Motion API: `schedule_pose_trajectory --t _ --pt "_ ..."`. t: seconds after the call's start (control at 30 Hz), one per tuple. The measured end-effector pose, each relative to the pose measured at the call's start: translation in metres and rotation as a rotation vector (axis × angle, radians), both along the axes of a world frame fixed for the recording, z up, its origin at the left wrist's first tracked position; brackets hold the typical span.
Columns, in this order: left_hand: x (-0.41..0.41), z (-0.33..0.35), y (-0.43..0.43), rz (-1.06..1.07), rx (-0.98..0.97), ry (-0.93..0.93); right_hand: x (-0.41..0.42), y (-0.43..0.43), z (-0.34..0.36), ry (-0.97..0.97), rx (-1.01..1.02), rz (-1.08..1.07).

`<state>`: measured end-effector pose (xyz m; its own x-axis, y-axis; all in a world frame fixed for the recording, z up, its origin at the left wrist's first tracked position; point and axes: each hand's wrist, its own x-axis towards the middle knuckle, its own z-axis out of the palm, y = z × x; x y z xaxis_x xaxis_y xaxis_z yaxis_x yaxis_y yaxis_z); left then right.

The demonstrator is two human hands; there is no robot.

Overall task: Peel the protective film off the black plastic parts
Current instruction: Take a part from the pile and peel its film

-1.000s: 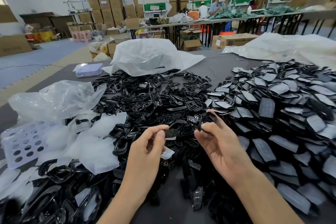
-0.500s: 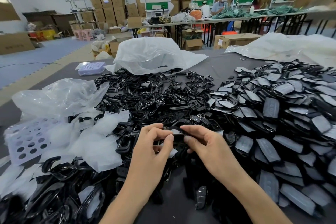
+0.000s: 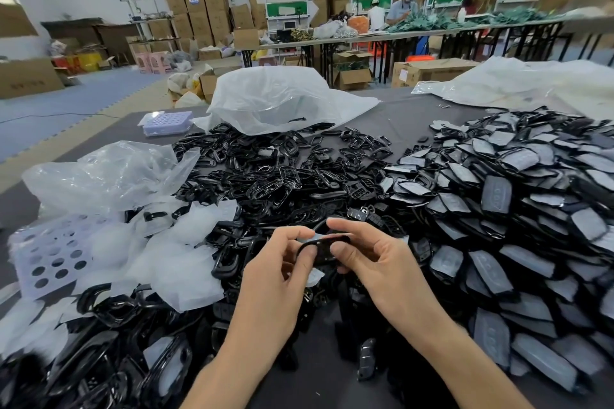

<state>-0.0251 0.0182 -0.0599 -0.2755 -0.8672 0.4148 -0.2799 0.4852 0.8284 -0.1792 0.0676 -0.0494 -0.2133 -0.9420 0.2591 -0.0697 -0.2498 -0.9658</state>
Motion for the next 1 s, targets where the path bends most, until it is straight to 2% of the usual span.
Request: schedule_pose_trajectory --t 0.1,0.2,0.33,0.4,0.5,0.6,0.73,0.87,0.93,1.0 --pt "0.001 0.002 0.001 0.027 -0.066 -0.027 0.003 -0.001 -0.004 0.002 0.031 -0.029" --pt "0.009 0.0 -0.005 0.04 -0.172 -0.151 -0.003 -0.004 -0.008 0.032 0.073 -0.119" --pt "0.015 -0.005 -0.006 0.028 -0.452 -0.653 -0.009 -0.009 -0.011 -0.07 0.086 -0.202" --pt "0.013 -0.007 -0.004 0.04 -0.502 -0.745 -0.009 -0.01 -0.012 -0.084 0.093 -0.216" --pt "0.012 -0.005 -0.004 0.076 -0.398 -0.631 -0.009 -0.009 -0.012 -0.127 0.109 -0.228" --pt "0.012 0.0 -0.004 0.099 -0.108 -0.317 -0.01 -0.008 -0.009 -0.205 0.116 -0.195" --pt "0.008 0.007 -0.001 0.078 0.185 -0.072 -0.006 -0.006 -0.006 -0.322 0.113 -0.056" --pt "0.002 0.012 0.001 -0.023 0.496 0.292 -0.002 -0.006 -0.01 -0.36 0.12 0.089" --pt "0.001 0.013 0.002 -0.066 0.55 0.349 -0.001 -0.007 -0.013 -0.378 0.122 0.117" --pt "0.001 0.011 0.002 -0.038 0.511 0.299 -0.001 -0.008 -0.014 -0.39 0.124 0.115"
